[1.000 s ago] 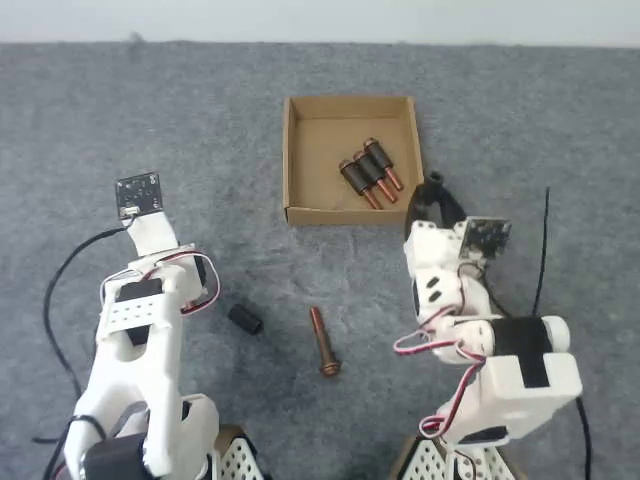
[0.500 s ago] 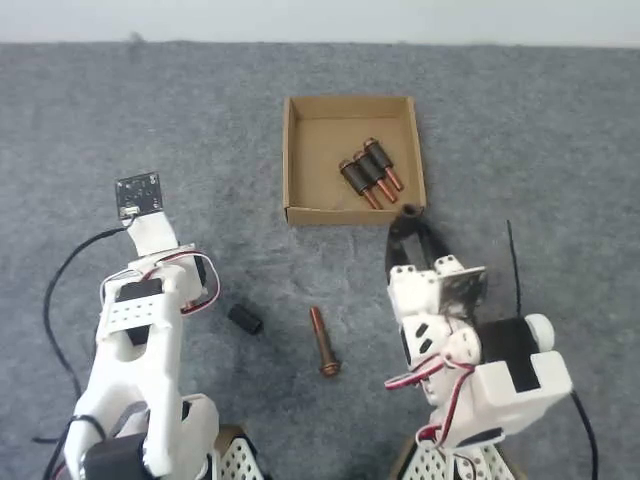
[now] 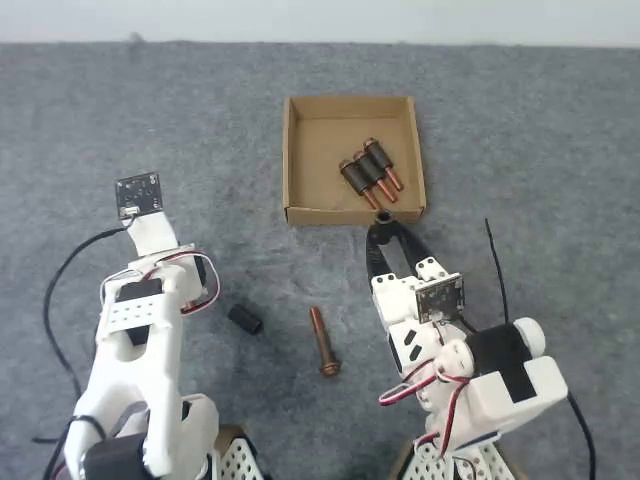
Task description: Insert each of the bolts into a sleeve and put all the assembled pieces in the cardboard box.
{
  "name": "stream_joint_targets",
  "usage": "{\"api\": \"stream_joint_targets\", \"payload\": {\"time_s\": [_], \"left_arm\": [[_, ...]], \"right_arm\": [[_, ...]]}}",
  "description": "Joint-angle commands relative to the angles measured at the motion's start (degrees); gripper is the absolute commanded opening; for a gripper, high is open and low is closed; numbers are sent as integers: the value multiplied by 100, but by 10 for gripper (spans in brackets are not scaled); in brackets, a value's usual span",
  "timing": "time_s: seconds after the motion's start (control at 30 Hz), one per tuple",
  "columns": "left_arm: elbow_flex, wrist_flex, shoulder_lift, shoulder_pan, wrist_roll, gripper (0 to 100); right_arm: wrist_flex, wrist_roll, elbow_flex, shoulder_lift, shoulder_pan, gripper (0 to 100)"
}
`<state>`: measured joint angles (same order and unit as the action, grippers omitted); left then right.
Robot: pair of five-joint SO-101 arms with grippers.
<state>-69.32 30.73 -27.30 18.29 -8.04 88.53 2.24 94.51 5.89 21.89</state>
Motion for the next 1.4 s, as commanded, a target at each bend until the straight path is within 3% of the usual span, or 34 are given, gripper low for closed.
{"api": "stream_joint_targets", "payload": {"time_s": [0.0,0.33,0.7,0.9,1.0,1.37], "left_arm": [[31,-149,-237,18,-26,12],[13,-273,-229,9,-26,12],[22,-352,-246,9,-26,12],[40,-1705,-246,0,-35,12],[13,-2321,-255,-325,-35,12],[13,-3191,-255,-1486,-53,12]], "right_arm": [[110,53,158,-215,180,7],[119,88,158,-215,1130,7],[-286,70,141,-215,1156,7],[-374,70,141,-215,1156,7],[-400,70,141,-215,1156,7],[-409,79,158,-215,1156,7]]}}
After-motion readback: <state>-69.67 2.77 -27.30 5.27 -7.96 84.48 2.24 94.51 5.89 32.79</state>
